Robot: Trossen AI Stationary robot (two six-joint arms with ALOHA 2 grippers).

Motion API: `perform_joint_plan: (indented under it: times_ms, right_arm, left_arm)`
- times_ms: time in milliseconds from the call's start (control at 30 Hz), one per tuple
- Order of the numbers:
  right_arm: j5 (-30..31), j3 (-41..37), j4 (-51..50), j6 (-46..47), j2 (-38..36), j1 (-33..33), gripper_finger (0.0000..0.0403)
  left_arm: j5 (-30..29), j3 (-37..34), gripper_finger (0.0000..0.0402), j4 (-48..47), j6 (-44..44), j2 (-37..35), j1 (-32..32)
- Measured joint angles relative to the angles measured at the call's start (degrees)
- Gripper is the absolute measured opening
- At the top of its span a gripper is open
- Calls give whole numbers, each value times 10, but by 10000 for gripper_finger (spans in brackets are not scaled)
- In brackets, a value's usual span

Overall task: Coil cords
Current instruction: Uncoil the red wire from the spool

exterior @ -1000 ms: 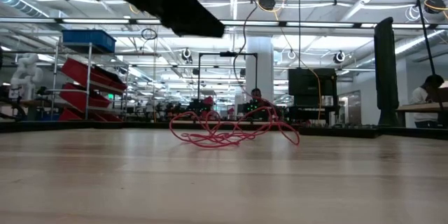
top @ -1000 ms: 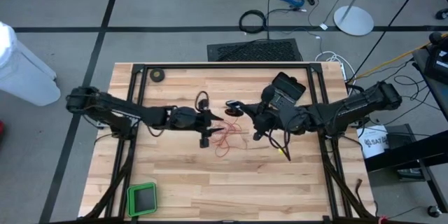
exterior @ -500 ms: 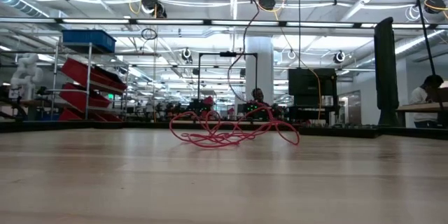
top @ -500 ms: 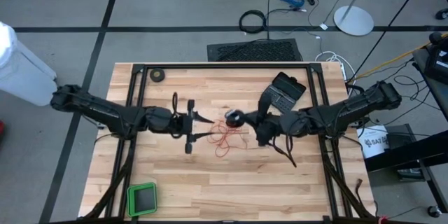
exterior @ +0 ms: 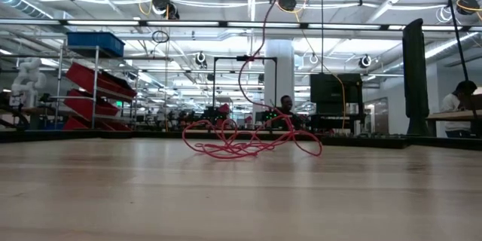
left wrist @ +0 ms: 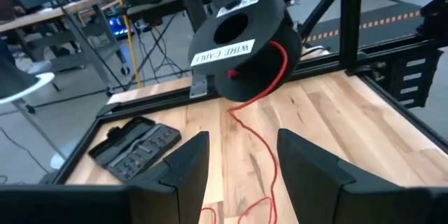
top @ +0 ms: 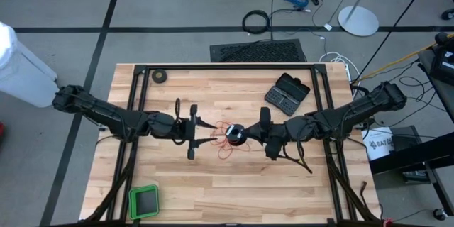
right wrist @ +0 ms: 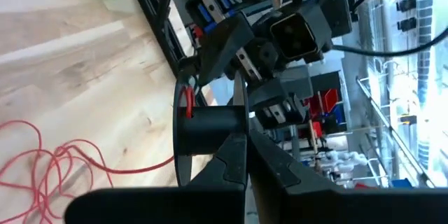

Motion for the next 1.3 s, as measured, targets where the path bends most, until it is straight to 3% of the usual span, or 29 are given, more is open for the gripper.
perform_joint_plan:
  times_ms: [200,500,667,833,1033,1300]
  right_arm:
    - [0,0,8,-10,0,-9,0]
    - [1,0,7,12,0,-13,0]
    - [22,0,3,27,0,-13,0]
    - [62,0,-8,55,0,-5,0]
    - [63,0,-6,55,0,4,0]
    - [65,0,-6,72,-2,4,0]
  left_arm:
    - [-1,0,176,59,-14,52,2]
    - [-64,0,176,130,-15,125,13]
    - [-108,0,176,125,-1,118,13]
    - [-110,0,176,88,2,84,13]
    - [-102,0,176,67,4,49,13]
    - [-88,0,176,34,-76,52,31]
